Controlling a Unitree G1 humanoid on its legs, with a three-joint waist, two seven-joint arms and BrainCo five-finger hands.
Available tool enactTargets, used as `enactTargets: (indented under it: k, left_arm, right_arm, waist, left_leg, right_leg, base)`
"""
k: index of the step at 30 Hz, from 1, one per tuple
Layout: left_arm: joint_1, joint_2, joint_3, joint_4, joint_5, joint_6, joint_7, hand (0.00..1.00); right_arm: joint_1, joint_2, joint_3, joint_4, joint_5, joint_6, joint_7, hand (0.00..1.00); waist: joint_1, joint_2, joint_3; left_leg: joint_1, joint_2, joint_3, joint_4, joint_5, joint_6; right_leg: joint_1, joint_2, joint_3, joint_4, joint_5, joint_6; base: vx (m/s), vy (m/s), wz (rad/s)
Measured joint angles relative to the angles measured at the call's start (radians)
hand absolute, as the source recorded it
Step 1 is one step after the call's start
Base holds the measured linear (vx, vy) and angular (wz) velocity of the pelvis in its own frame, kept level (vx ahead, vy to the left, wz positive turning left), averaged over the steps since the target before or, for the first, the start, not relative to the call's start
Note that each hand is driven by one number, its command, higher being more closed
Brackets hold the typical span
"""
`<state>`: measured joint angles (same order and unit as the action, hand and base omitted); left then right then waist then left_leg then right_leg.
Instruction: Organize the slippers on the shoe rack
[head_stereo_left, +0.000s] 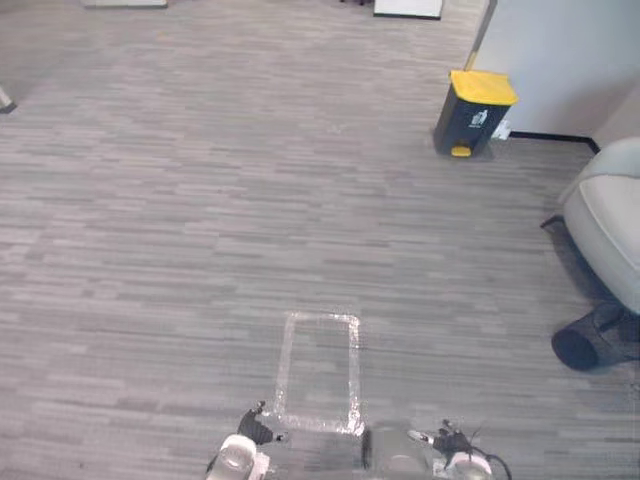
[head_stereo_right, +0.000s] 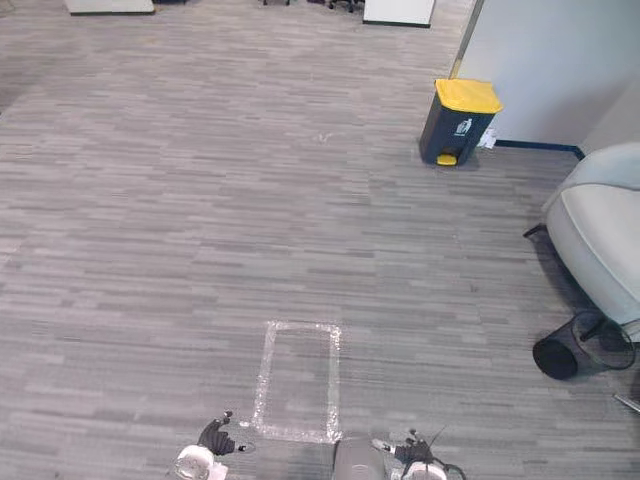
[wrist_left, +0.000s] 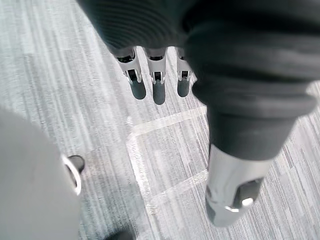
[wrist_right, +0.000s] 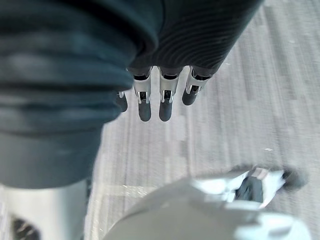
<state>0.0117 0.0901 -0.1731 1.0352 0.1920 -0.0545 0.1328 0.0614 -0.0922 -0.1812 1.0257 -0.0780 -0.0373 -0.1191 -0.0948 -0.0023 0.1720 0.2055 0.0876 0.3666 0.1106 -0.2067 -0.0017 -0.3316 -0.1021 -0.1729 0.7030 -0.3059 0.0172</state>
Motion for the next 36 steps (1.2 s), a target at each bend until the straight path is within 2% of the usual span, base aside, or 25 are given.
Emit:
enactTargets:
  k: [1,2,3,5,6,7,9,10,11,12,15,16,17,19,21,22,23,24,26,27,28,32,33,34,36]
  left_arm:
    - [0.002,-0.005,0.000,0.001,0.001,0.001,0.000,0.00]
    - [0.005,-0.002,-0.001,0.000,0.003,0.000,-0.001,0.00]
    - [-0.003,-0.019,0.000,0.021,0.003,0.001,-0.001,0.00]
    - [-0.007,-0.054,0.003,0.025,0.004,0.000,-0.003,0.00]
    - [-0.012,-0.066,0.015,0.026,0.005,0.001,-0.003,0.00]
    - [-0.017,-0.071,0.025,0.026,0.005,0.001,-0.003,0.00]
    - [-0.024,-0.088,0.043,0.019,0.004,0.001,-0.003,0.00]
    - [-0.017,-0.100,0.062,0.006,0.005,-0.001,-0.004,0.00]
    - [-0.011,-0.113,0.078,-0.013,0.004,-0.001,-0.004,0.00]
    - [-0.003,-0.117,0.078,-0.024,0.004,-0.001,-0.005,0.00]
    - [0.005,-0.114,0.076,-0.035,0.002,-0.004,-0.005,0.00]
    - [0.003,-0.106,0.070,-0.043,0.002,-0.005,-0.005,0.00]
    - [0.003,-0.103,0.065,-0.043,0.002,-0.005,-0.005,0.00]
    - [-0.001,-0.099,0.050,-0.041,0.002,-0.006,-0.005,0.00]
    - [-0.005,-0.097,0.028,-0.041,0.001,-0.010,-0.004,0.00]
    - [-0.005,-0.100,0.026,-0.034,0.000,-0.011,-0.004,0.00]
    - [-0.006,-0.106,0.026,-0.023,0.000,-0.011,-0.003,0.00]
    - [-0.012,-0.095,0.020,-0.017,0.000,-0.010,-0.003,0.00]
    - [-0.012,-0.045,0.017,0.001,0.001,-0.007,-0.003,0.00]
    - [-0.009,-0.026,0.015,0.004,0.001,-0.005,-0.004,0.00]
    - [-0.009,-0.017,0.016,0.006,0.001,-0.005,-0.003,0.00]
    - [-0.009,-0.014,0.017,0.019,0.000,-0.001,-0.004,0.00]
    - [-0.005,-0.014,0.016,0.020,0.000,0.002,-0.004,0.00]
    - [-0.008,-0.015,0.014,0.019,0.000,0.002,-0.004,0.00]
    - [-0.018,-0.009,0.002,0.019,0.000,0.002,-0.004,0.00]
  right_arm:
    - [0.002,-0.001,0.001,-0.008,0.000,0.003,-0.001,0.00]
    - [0.013,0.007,0.003,-0.008,-0.001,0.007,0.000,0.00]
    - [0.018,0.002,-0.003,-0.007,0.000,0.008,-0.002,0.00]
    - [0.016,-0.025,-0.010,-0.002,-0.002,0.013,-0.004,0.00]
    - [0.018,-0.025,-0.017,-0.001,-0.001,0.013,-0.005,0.00]
    - [0.019,-0.022,-0.030,0.008,-0.001,0.015,-0.005,0.00]
    - [0.041,-0.022,-0.042,0.018,-0.001,0.031,-0.005,0.00]
    - [0.048,-0.020,-0.040,0.010,-0.001,0.031,-0.005,0.00]
    - [0.046,-0.019,-0.036,0.004,0.000,0.030,-0.005,0.00]
    - [0.046,-0.017,-0.032,-0.006,0.000,0.029,-0.005,0.00]
    - [0.044,-0.009,-0.028,-0.013,0.003,0.025,-0.005,0.00]
    - [0.036,-0.008,-0.028,-0.008,0.007,0.025,-0.005,0.00]
    - [0.033,-0.007,-0.029,-0.007,0.008,0.025,-0.005,0.00]
    - [0.022,-0.006,-0.028,0.003,0.009,0.024,-0.006,0.00]
    - [0.024,-0.009,-0.019,0.015,0.008,0.021,-0.008,0.00]
    - [0.029,-0.018,-0.010,0.014,0.008,0.019,-0.009,0.00]
    - [0.034,-0.031,0.000,0.015,0.008,0.019,-0.008,0.00]
    - [0.033,-0.024,0.000,0.021,0.008,0.020,-0.010,0.00]
    - [0.055,0.014,0.007,0.016,0.007,0.015,-0.006,0.00]
    - [0.062,0.024,0.010,0.017,0.007,0.014,-0.006,0.00]
    - [0.066,0.027,0.015,0.016,0.007,0.014,-0.006,0.00]
    - [0.061,0.019,0.028,0.017,0.005,0.016,0.003,0.00]
    - [0.055,0.012,0.029,0.017,0.003,0.016,0.003,0.00]
    - [0.048,0.010,0.028,0.017,0.002,0.016,0.002,0.00]
    - [0.034,0.003,0.028,0.016,0.000,0.014,-0.001,0.00]
  waist:
    - [-0.010,0.003,0.003]
    - [-0.015,-0.014,-0.004]
    - [-0.015,0.002,0.012]
    - [-0.013,0.060,0.009]
    - [-0.021,0.070,0.014]
    - [-0.029,0.071,0.014]
    - [-0.036,0.067,0.017]
    - [-0.033,0.057,0.022]
    - [-0.026,0.055,0.021]
    - [-0.020,0.052,0.020]
    - [-0.010,0.032,0.015]
    - [0.004,0.026,0.014]
    - [0.009,0.025,0.015]
    - [0.014,0.019,0.014]
    - [0.018,0.018,0.011]
    - [0.020,0.032,0.003]
    - [0.024,0.055,-0.006]
    - [0.026,0.040,-0.014]
    - [0.023,-0.030,-0.043]
    - [0.023,-0.050,-0.056]
    - [0.023,-0.057,-0.060]
    - [0.022,-0.046,-0.059]
    - [0.021,-0.046,-0.060]
    - [0.021,-0.026,-0.055]
    - [0.013,-0.013,-0.046]
  left_leg:
    - [0.030,0.003,-0.001,-0.023,-0.001,-0.002]
    - [0.052,-0.028,-0.004,-0.043,-0.006,-0.017]
    - [0.094,-0.014,-0.024,-0.059,-0.023,-0.053]
    - [0.092,0.013,-0.023,-0.039,-0.023,-0.063]
    - [0.080,0.027,-0.026,0.004,-0.011,-0.082]
    - [0.066,0.038,-0.035,0.050,0.000,-0.099]
    - [0.027,0.092,-0.083,0.242,0.039,-0.167]
    - [-0.017,0.127,-0.100,0.398,0.064,-0.223]
    - [-0.069,0.152,-0.100,0.560,0.045,-0.256]
    - [-0.103,0.159,-0.089,0.643,0.026,-0.251]
    - [-0.202,0.155,0.001,0.687,-0.054,-0.155]
    - [-0.244,0.127,-0.005,0.591,-0.075,-0.120]
    - [-0.256,0.117,-0.014,0.554,-0.077,-0.117]
    - [-0.305,0.048,-0.146,0.357,-0.070,-0.116]
    - [-0.333,-0.007,-0.333,0.169,-0.018,-0.106]
    - [-0.346,-0.007,-0.414,0.114,0.032,-0.111]
    - [-0.356,0.008,-0.440,0.123,0.128,-0.141]
    - [-0.356,-0.007,-0.410,0.169,0.112,-0.121]
    - [-0.327,-0.047,-0.338,0.143,0.071,-0.084]
    - [-0.318,-0.059,-0.307,0.123,0.065,-0.075]
    - [-0.301,-0.066,-0.277,0.096,0.063,-0.070]
    - [-0.225,-0.077,-0.164,0.028,0.082,-0.037]
    - [-0.217,-0.075,-0.146,0.028,0.082,-0.036]
    - [-0.213,-0.063,-0.122,0.029,0.082,-0.036]
    - [-0.188,-0.044,-0.096,0.029,0.083,-0.036]
  right_leg:
    - [-0.016,0.011,-0.015,-0.150,0.060,-0.004]
    - [-0.006,0.009,-0.016,-0.311,0.168,0.002]
    - [-0.001,0.021,-0.015,-0.292,0.258,-0.074]
    - [-0.021,0.051,-0.007,-0.251,0.180,-0.066]
    - [-0.013,0.054,-0.015,-0.243,0.157,-0.069]
    - [0.001,0.056,-0.019,-0.244,0.141,-0.069]
    - [0.095,0.085,-0.019,-0.287,0.109,-0.067]
    - [0.148,0.104,-0.010,-0.322,0.101,-0.073]
    - [0.192,0.123,0.014,-0.351,0.096,-0.082]
    - [0.217,0.127,0.032,-0.366,0.089,-0.098]
    - [0.302,0.131,0.138,-0.424,0.095,-0.120]
    - [0.325,0.119,0.203,-0.433,0.102,-0.108]
    - [0.332,0.117,0.226,-0.436,0.102,-0.106]
    - [0.358,0.092,0.315,-0.455,0.104,-0.082]
    - [0.368,0.072,0.393,-0.466,0.089,-0.044]
    - [0.369,0.079,0.418,-0.461,0.072,-0.014]
    - [0.368,0.097,0.437,-0.448,0.051,0.019]
    - [0.367,0.075,0.457,-0.432,0.040,0.035]
    - [0.347,0.018,0.468,-0.423,0.035,0.047]
    - [0.332,0.003,0.489,-0.422,0.043,0.058]
    - [0.316,-0.005,0.509,-0.417,0.060,0.068]
    - [0.263,-0.004,0.562,-0.355,0.096,0.082]
    - [0.251,-0.004,0.541,-0.337,0.108,0.097]
    - [0.225,-0.004,0.465,-0.321,0.130,0.101]
    - [0.207,-0.030,0.225,-0.296,0.152,0.089]
  base:
    - [0.41,-0.137,0.22]
    - [0.50,-0.177,0.13]
    - [0.41,-0.139,-0.05]
    - [0.39,-0.157,-0.26]
    - [0.39,-0.183,-0.11]
    - [0.46,-0.236,0.12]
    - [0.42,-0.201,0.07]
    - [0.38,-0.090,-0.33]
    - [0.38,-0.045,-0.57]
    - [0.37,0.017,-0.74]
    - [0.32,0.074,-0.97]
    - [0.31,0.153,-1.34]
    - [0.30,0.213,-1.58]
    - [0.21,0.192,-1.32]
    - [0.24,0.271,-1.29]
    - [0.30,0.407,-1.32]
    - [0.29,0.445,-1.14]
    - [0.27,0.431,-1.00]
    - [0.19,0.303,-0.83]
    - [0.16,0.226,-0.81]
    - [0.16,0.208,-0.76]
    - [0.16,0.165,-0.79]
    - [0.13,0.060,-0.85]
    - [0.11,0.012,-0.72]
    - [0.10,-0.030,-0.62]
